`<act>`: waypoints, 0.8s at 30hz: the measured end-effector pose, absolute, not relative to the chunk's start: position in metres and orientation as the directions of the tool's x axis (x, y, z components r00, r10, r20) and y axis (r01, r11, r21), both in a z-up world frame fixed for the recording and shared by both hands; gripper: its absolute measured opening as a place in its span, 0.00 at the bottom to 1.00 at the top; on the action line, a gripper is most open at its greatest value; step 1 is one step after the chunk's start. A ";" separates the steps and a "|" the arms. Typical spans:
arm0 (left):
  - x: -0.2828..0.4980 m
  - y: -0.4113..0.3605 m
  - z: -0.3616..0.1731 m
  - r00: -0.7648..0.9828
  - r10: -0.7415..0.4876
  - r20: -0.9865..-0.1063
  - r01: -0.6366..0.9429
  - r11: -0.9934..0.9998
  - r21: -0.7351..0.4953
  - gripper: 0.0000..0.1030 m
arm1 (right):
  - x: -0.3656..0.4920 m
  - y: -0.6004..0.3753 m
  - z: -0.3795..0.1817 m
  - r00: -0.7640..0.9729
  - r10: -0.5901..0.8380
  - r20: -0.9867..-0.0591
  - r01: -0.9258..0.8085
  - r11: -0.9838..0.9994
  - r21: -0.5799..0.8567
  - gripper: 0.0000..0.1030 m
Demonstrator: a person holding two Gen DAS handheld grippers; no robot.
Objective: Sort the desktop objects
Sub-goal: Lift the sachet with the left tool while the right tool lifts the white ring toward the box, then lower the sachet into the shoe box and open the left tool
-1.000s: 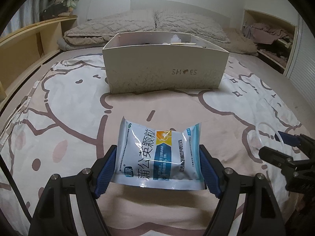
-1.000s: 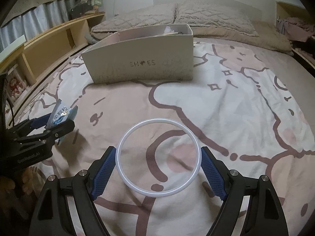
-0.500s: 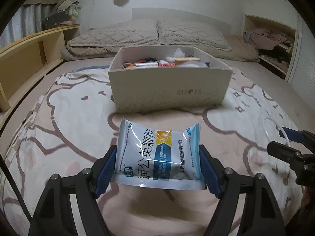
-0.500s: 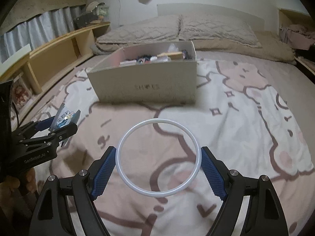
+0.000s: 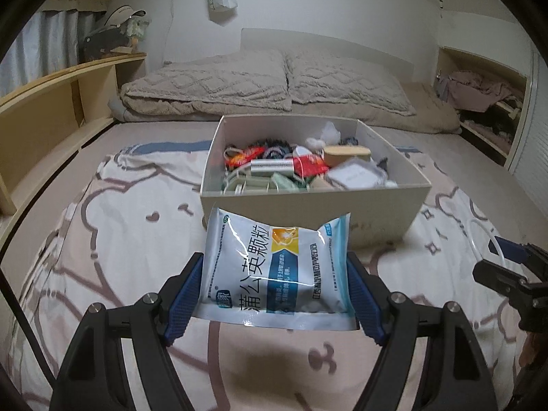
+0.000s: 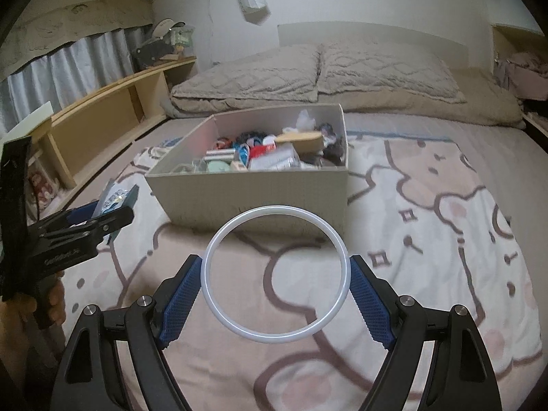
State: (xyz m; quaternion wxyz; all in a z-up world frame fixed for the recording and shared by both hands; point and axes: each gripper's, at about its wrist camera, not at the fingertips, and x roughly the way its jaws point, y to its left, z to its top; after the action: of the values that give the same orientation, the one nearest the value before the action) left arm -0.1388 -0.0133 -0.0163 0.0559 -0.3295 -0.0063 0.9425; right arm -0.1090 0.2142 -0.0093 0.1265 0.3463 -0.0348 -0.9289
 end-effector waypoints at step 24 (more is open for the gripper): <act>-0.270 0.026 -0.003 -0.747 0.116 -0.655 -0.146 -0.989 -0.009 0.77 | -0.170 0.219 0.012 -0.745 -0.293 -0.599 0.283 -0.952 0.114 0.82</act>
State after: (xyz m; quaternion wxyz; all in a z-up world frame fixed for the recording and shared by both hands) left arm -0.2700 0.0257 -0.0027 0.0703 -0.3488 0.0214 0.9343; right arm -0.1701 0.2195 0.0123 0.1542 0.3221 -0.0078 -0.9340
